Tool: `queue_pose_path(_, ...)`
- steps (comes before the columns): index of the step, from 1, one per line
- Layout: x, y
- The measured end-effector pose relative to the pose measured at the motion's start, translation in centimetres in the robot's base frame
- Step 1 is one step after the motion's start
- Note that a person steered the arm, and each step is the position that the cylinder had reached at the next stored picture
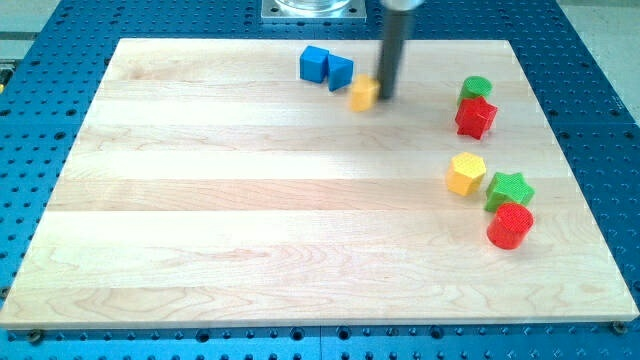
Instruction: Move the yellow hexagon to the bottom right of the yellow heart
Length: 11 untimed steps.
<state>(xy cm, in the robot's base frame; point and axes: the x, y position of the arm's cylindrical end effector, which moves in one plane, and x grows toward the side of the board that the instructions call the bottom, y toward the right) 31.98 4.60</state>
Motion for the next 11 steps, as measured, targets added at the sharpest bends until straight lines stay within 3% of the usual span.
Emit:
queue_pose_path(1, -0.1, -3.4)
queue_pose_path(2, 4.5, -10.2)
queue_pose_path(3, 5.1, -1.9)
queue_pose_path(4, 7.7, 10.3)
queue_pose_path(5, 11.7, 15.1)
queue_pose_path(6, 11.0, 16.3)
queue_pose_path(8, 16.5, 7.0)
queue_pose_path(9, 19.4, 11.1)
queue_pose_path(10, 19.4, 2.7)
queue_pose_path(11, 15.8, -1.0)
